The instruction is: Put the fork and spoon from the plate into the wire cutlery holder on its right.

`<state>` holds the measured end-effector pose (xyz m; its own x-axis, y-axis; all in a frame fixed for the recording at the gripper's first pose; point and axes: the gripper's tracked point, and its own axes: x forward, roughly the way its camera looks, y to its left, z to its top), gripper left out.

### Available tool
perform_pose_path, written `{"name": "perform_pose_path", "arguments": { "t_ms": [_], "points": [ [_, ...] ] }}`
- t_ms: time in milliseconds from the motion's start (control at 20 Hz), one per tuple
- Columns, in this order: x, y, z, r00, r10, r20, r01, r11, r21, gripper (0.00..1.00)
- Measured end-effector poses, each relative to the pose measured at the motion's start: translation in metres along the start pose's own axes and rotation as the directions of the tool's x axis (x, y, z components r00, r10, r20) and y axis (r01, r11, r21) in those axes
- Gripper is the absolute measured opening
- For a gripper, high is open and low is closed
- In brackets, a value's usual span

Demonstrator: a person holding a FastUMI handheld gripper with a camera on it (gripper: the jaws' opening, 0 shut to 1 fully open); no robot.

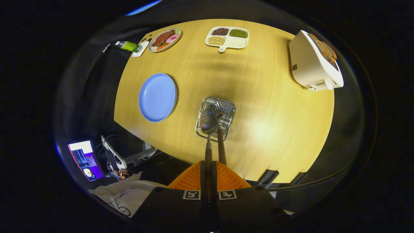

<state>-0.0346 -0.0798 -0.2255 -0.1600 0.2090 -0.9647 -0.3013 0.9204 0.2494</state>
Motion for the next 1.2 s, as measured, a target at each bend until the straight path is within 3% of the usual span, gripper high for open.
{"name": "perform_pose_path", "arguments": {
  "t_ms": [250,500,600,650,800,850,1000,1200],
  "points": [
    [0.018,-0.012,0.013,0.998,-0.029,-0.051,0.028,1.000,-0.004,0.06],
    [0.023,-0.010,0.029,0.999,-0.011,-0.043,0.012,0.999,0.036,0.15],
    [0.018,-0.005,0.036,1.000,0.012,-0.003,-0.012,0.999,0.042,0.30],
    [0.013,-0.003,0.039,0.999,0.025,0.025,-0.025,0.999,0.038,0.47],
    [-0.005,0.006,0.041,0.991,0.062,0.115,-0.065,0.998,0.015,0.75],
    [-0.012,0.009,0.042,0.986,0.074,0.149,-0.075,0.997,0.001,0.89],
    [-0.043,0.019,0.044,0.953,0.111,0.282,-0.107,0.994,-0.029,0.94],
    [-0.094,0.023,0.055,0.861,0.141,0.489,-0.131,0.990,-0.056,0.97]
  ]
}}
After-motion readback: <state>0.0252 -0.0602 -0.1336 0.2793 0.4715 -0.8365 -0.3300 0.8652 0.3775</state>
